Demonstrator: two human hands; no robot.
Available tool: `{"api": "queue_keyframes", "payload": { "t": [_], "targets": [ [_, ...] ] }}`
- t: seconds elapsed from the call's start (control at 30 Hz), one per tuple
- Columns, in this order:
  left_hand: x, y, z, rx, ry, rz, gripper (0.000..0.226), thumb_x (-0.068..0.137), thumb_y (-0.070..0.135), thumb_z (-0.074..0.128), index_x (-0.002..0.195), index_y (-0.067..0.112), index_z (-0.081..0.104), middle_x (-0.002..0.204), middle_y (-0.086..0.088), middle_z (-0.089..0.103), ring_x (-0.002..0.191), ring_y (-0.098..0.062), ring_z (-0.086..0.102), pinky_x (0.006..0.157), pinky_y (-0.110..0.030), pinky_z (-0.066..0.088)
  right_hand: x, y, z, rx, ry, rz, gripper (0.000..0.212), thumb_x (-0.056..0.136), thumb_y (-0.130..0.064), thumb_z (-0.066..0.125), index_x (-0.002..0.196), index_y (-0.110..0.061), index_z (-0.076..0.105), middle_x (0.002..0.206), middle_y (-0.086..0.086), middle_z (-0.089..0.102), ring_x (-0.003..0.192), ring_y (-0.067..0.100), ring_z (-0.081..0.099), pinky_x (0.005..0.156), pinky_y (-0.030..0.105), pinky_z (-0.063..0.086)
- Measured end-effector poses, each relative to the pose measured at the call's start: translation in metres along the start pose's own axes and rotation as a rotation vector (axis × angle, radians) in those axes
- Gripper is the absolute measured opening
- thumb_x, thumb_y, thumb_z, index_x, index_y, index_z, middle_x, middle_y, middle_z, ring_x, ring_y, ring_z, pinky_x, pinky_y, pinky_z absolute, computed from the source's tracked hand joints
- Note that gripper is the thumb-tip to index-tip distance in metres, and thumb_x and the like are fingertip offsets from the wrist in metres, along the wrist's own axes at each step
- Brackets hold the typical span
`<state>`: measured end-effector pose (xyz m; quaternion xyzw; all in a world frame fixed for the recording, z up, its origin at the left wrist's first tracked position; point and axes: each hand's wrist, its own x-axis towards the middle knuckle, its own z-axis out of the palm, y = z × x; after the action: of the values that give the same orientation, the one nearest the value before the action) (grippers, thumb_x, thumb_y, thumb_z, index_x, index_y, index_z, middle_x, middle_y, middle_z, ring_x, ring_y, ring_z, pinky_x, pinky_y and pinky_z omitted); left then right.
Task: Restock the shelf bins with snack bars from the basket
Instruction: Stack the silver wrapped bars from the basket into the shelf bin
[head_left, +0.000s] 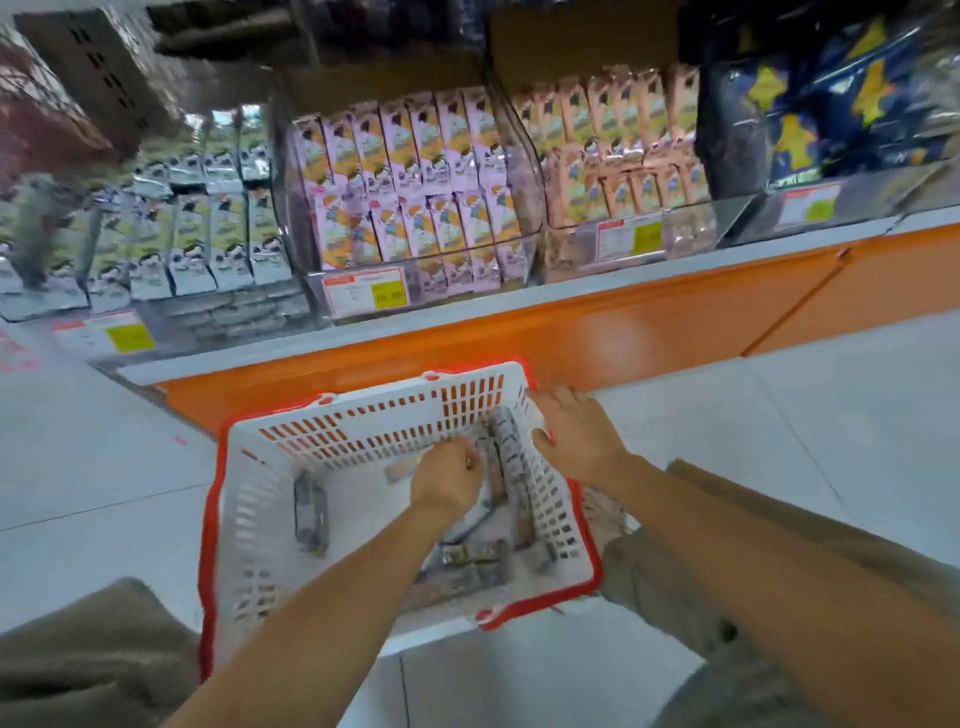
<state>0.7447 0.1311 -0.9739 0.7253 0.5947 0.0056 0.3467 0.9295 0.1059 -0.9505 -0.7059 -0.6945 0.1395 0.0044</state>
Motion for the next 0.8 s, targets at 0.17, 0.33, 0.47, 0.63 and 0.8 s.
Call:
{"api": "queue_keyframes", "payload": {
  "t": [0.17,0.33,0.47,0.63,0.8],
  "targets": [
    [0.021,0.006,0.053,-0.024,-0.189,-0.030,0.027,0.098,0.019,0.045,0.122,0.010,0.052,0.119,-0.017,0.060,0.099,-0.031,0.060,0.074,-0.033,0.044,-0.002,0.008,0.046,0.061,-0.119,0.049,0.068,0.100,-0.029,0.043,0.155,-0.018,0.005,0.163,0.006,-0.010,0.147,0.026,0.017,0.111,0.045,0.034],
    [0.049,0.004,0.087,0.026,-0.289,0.004,0.046,0.093,0.019,0.050,0.138,0.021,0.044,0.130,-0.013,0.056,0.109,-0.032,0.059,0.075,-0.032,0.048,-0.005,0.009,0.064,0.045,-0.021,0.062,0.067,0.103,-0.025,0.038,0.155,-0.014,-0.002,0.161,0.009,-0.019,0.143,0.025,0.023,0.096,0.035,0.043],
    [0.063,0.001,0.105,0.046,-0.269,0.062,0.044,0.097,0.025,0.048,0.141,0.028,0.044,0.136,-0.011,0.053,0.114,-0.033,0.057,0.086,-0.038,0.051,0.001,0.010,0.081,0.155,0.126,0.051,0.067,0.089,-0.016,0.060,0.150,-0.008,0.031,0.161,0.017,0.014,0.126,0.032,0.047,0.086,0.040,0.050],
    [0.068,-0.004,0.114,0.101,-0.145,0.085,0.022,0.098,0.027,0.047,0.116,0.019,0.055,0.109,-0.008,0.063,0.097,-0.030,0.060,0.068,-0.031,0.038,0.001,0.015,0.087,0.173,0.172,0.027,0.066,0.083,-0.016,0.066,0.143,-0.007,0.042,0.156,0.020,0.028,0.116,0.032,0.056,0.079,0.039,0.052],
    [0.069,-0.015,0.112,0.051,0.011,-0.131,0.009,0.094,0.016,0.051,0.085,0.014,0.051,0.075,-0.005,0.057,0.074,-0.028,0.057,0.059,-0.032,0.034,0.002,0.016,0.091,0.260,0.186,-0.010,0.065,0.082,-0.009,0.062,0.143,-0.005,0.040,0.155,0.024,0.026,0.114,0.037,0.055,0.079,0.043,0.052]
  ]
}}
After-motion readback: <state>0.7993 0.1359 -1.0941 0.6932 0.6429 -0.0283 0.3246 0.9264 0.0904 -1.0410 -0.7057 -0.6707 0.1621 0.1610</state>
